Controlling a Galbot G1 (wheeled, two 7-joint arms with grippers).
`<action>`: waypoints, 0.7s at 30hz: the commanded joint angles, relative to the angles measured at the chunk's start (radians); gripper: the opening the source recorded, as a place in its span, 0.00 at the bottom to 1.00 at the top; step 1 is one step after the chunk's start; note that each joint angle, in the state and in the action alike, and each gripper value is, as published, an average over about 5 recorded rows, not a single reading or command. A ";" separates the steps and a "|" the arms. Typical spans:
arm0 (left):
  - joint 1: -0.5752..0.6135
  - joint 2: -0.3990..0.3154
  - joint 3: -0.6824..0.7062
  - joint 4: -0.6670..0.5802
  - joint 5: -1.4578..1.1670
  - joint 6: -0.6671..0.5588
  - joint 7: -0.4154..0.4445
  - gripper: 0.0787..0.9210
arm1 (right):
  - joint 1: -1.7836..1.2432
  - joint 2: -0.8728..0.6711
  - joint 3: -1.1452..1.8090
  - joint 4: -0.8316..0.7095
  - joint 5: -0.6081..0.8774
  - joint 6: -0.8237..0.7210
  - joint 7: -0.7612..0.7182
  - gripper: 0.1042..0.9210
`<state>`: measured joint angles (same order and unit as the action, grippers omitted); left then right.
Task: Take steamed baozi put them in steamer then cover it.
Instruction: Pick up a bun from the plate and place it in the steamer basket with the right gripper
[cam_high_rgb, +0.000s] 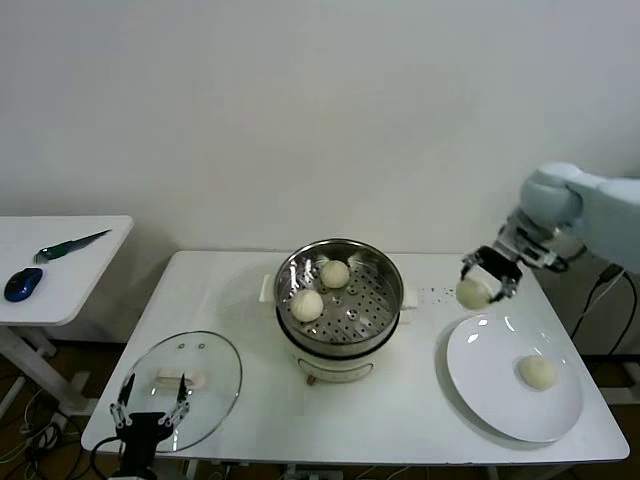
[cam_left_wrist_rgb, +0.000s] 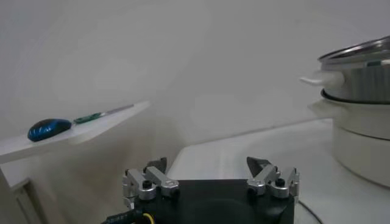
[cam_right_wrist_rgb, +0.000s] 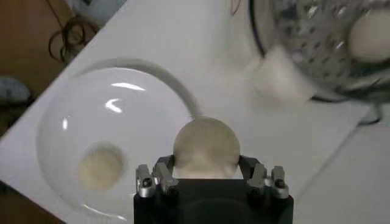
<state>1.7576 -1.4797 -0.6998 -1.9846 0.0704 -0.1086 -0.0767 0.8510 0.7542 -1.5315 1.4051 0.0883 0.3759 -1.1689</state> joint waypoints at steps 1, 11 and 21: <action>-0.013 0.022 0.009 -0.005 0.002 0.013 0.009 0.88 | 0.138 0.263 0.028 0.056 -0.022 0.168 -0.012 0.72; -0.026 0.010 0.024 -0.001 0.019 0.011 0.009 0.88 | -0.140 0.466 0.123 0.037 -0.239 0.177 -0.001 0.72; -0.042 0.011 0.017 0.015 0.022 0.015 0.008 0.88 | -0.262 0.571 0.127 -0.011 -0.318 0.212 0.004 0.72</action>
<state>1.7250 -1.4699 -0.6854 -1.9760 0.0878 -0.0959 -0.0707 0.6870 1.2005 -1.4296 1.4119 -0.1424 0.5524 -1.1651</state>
